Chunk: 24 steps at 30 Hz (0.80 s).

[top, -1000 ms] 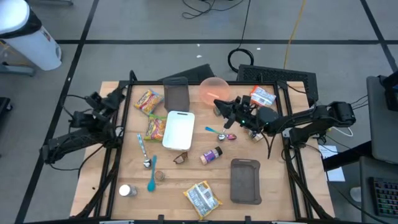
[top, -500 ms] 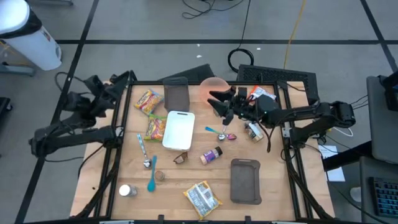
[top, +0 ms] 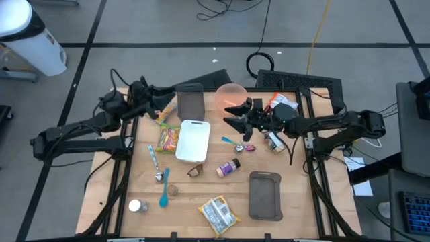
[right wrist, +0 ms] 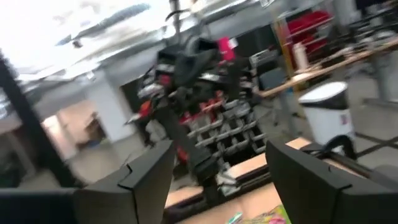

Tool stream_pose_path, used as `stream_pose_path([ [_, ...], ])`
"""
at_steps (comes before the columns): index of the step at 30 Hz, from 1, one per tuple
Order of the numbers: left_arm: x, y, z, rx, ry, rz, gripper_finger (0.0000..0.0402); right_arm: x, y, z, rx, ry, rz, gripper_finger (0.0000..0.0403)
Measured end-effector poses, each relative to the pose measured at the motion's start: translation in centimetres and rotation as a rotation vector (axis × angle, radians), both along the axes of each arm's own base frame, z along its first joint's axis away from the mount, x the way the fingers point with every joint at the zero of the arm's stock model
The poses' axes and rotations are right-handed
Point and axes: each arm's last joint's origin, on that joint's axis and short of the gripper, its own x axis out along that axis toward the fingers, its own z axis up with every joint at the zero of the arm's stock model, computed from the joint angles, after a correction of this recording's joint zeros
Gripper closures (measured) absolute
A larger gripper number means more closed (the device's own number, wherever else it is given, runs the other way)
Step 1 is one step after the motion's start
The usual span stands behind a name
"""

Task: Pick & Place Food Item
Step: Put blue noodle pack into the bottom black transparent bin

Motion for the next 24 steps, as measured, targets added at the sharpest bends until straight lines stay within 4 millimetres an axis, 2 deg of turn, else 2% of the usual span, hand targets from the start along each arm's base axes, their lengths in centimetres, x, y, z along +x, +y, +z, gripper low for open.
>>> stream_pose_path([
  [4,-0.2,0.0,-0.5,-0.031,0.052,0.037,0.0188,-0.8,-1.5,-0.2,-0.001,0.086,0.049,0.0160],
  [7,-0.6,0.1,-0.1,-0.068,0.129,0.106,0.0200,-1.7,-2.7,-0.1,0.034,0.131,0.108,0.0160],
  [12,-1.5,0.0,1.5,-0.124,0.344,0.209,0.0217,-2.8,-4.3,-1.0,0.050,0.256,0.212,0.0160],
  [16,-2.1,0.3,3.3,-0.131,0.444,0.313,0.0219,-3.2,-4.7,-1.5,0.138,0.307,0.286,0.0160],
  [19,-2.7,1.1,4.6,-0.108,0.500,0.431,0.0218,-3.2,-4.7,-1.7,0.143,0.328,0.316,0.0159],
  [24,-4.1,3.7,6.2,-0.175,0.584,0.692,0.0219,-3.2,-4.9,-1.6,0.089,0.319,0.294,0.0159],
])
